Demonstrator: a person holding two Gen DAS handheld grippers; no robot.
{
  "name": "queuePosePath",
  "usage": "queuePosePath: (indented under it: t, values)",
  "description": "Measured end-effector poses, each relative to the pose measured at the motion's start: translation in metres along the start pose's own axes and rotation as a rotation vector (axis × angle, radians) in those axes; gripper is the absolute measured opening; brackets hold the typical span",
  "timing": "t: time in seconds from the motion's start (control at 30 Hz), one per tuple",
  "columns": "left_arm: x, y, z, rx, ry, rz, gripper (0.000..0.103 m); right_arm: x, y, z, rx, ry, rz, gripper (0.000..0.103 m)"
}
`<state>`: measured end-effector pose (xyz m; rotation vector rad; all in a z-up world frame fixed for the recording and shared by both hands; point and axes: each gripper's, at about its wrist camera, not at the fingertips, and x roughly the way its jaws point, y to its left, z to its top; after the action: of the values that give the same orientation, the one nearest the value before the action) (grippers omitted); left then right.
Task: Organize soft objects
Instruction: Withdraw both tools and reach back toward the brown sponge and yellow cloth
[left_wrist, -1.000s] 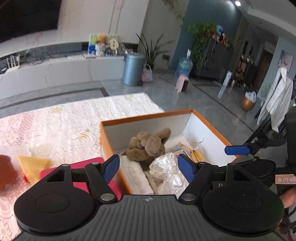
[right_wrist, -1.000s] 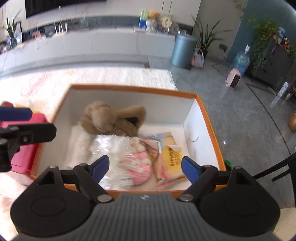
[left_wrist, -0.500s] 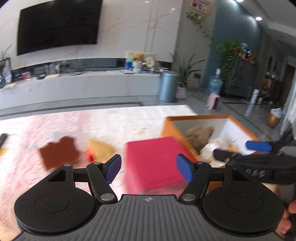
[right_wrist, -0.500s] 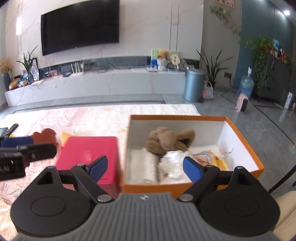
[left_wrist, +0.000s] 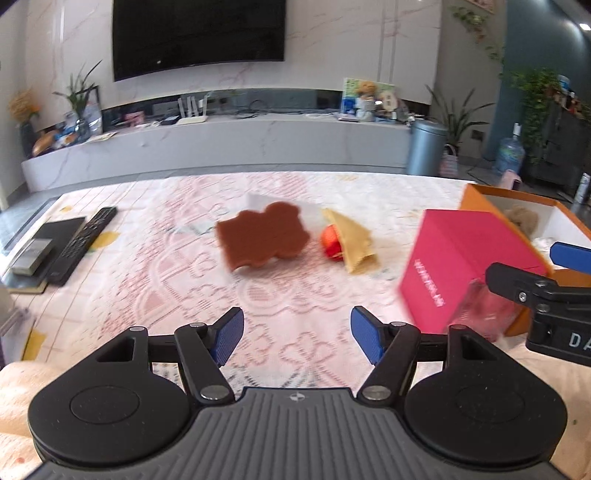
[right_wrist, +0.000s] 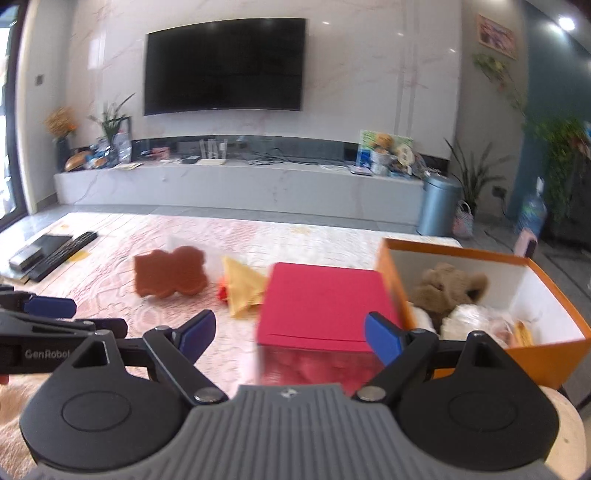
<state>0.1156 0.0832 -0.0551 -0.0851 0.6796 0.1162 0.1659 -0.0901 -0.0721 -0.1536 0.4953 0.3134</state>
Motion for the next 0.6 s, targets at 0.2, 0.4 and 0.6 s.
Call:
queuePosePath:
  t: [0.2,0.4,0.6]
  values:
    - [0.002,0.031,-0.008,-0.068,0.006,0.021,0.077,0.017,0.029,0.003,-0.045,0.012,0.056,0.080]
    - [0.012,0.047,-0.007,-0.095,0.023,0.013,0.076,0.043,0.048,0.010,-0.076,0.044,0.082,0.076]
    - [0.031,0.054,0.006,-0.069,0.035,-0.004,0.075,0.073,0.058,0.025,-0.133,0.104,0.098,0.075]
